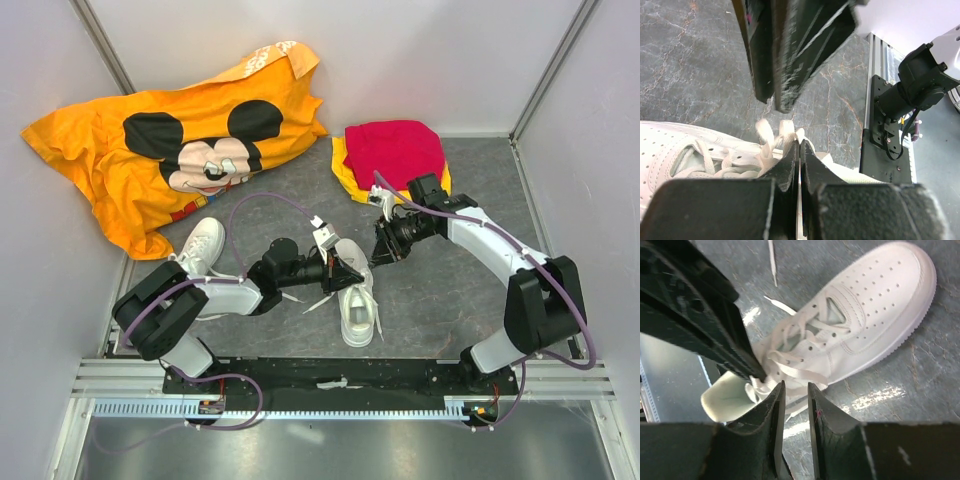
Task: Tie the shoes
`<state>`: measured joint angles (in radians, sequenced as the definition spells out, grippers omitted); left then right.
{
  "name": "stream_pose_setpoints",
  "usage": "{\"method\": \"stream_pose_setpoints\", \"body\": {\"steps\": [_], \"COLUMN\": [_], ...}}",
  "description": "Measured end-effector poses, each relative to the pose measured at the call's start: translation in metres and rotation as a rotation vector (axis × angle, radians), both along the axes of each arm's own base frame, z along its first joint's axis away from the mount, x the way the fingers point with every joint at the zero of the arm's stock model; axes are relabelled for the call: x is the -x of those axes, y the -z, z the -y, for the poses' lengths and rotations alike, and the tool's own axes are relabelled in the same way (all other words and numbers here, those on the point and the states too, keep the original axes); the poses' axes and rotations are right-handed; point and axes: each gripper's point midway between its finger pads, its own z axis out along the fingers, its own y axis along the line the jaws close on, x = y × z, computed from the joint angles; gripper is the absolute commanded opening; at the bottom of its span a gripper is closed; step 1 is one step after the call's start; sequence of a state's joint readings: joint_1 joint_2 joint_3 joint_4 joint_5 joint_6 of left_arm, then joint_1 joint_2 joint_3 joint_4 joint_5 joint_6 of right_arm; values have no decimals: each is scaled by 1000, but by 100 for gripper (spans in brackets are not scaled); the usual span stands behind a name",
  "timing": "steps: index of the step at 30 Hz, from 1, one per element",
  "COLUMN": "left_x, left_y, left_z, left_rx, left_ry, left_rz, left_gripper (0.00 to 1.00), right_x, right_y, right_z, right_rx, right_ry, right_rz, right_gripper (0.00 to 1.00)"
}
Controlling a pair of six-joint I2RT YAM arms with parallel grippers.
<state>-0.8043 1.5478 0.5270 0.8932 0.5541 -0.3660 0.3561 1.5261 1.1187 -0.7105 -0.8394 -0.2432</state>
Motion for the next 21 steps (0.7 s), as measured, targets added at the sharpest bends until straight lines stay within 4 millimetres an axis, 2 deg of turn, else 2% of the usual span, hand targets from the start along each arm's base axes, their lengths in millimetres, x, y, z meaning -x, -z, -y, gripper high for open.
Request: {"method": "stream_pose_setpoints", "body": {"steps": [4, 7, 12, 15, 16, 21], "left_x": [-1, -2, -4, -6, -7, -10], "left_y": [0, 1, 2, 4, 4, 7], "left_z": [0, -1, -3, -4, -5, -7], "left_rx": [-1, -2, -9, -15, -18, -27], "left_ry": [-2, -6, -12, -18, -22, -36], "left_rz": [0, -1, 5, 4, 2, -6], "left_gripper": [2, 2, 2, 1, 2, 2], "right_x": [2, 6, 7, 3, 2, 7], "right_y": [15, 21, 20, 15, 14, 14], "right_z": [4, 5, 7, 12, 14, 18], "right_rx": [37, 45, 42, 30, 27, 30], "right_ry": [7, 9, 32, 68, 77, 81], "right_rz": [-34, -68, -94, -107, -108, -121], "right_gripper": [40, 41, 40, 47, 53, 57]}}
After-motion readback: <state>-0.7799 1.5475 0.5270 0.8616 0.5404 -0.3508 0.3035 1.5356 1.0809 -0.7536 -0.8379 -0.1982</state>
